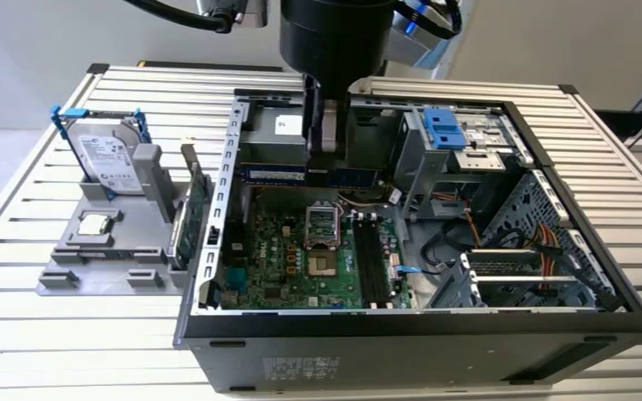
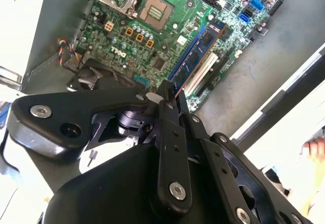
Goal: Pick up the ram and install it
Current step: 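Pick up the ram and move it above insertion slot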
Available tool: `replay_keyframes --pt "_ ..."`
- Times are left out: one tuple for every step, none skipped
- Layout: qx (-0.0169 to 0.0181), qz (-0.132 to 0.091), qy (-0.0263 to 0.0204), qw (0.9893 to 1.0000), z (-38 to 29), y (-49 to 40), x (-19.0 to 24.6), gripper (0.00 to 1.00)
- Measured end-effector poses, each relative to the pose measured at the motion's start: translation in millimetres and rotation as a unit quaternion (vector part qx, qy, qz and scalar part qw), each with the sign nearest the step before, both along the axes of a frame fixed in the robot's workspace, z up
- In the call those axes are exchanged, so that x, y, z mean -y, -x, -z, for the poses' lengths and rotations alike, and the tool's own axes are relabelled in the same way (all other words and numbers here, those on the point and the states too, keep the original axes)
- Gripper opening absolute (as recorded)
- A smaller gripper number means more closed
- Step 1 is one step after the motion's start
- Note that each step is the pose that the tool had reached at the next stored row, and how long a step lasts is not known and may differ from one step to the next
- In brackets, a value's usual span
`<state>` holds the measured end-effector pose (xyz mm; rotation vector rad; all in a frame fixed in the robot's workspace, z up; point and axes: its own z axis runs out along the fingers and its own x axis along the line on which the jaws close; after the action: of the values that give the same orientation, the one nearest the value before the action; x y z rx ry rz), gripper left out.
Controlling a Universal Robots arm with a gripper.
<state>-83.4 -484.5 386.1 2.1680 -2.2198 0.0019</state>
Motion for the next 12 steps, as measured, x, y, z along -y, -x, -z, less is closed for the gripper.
replay_keyframes --pt "0.0000 0.002 0.0000 1.0000 0.0 -0.9 0.0 0.00" --pt "0.0000 0.003 0.0000 1.0000 0.0 -1.9 0.0 0.00" --pt "0.0000 0.004 0.0000 1.0000 0.0 -3.2 0.0 0.00" --pt "0.0000 0.005 0.0001 1.0000 -0.1 -4.8 0.0 0.00" --pt "0.0000 0.005 0.0000 1.0000 0.0 -6.7 0.0 0.00" --pt "-0.0001 0.005 0.0000 1.0000 0.0 -8.6 0.0 0.00" --pt "-0.0001 0.005 0.0000 1.0000 0.0 -10.7 0.0 0.00" --pt "-0.0001 0.005 0.0000 1.0000 0.0 -12.8 0.0 0.00" --pt "-0.0002 0.005 0.0000 1.0000 0.0 -15.2 0.0 0.00" --pt "-0.0003 0.005 0.0000 1.0000 0.0 -17.4 0.0 0.00" --pt "-0.0003 0.005 0.0000 1.0000 0.0 -19.7 0.0 0.00" --pt "-0.0004 0.005 0.0001 1.0000 -0.1 -21.8 0.0 0.00"
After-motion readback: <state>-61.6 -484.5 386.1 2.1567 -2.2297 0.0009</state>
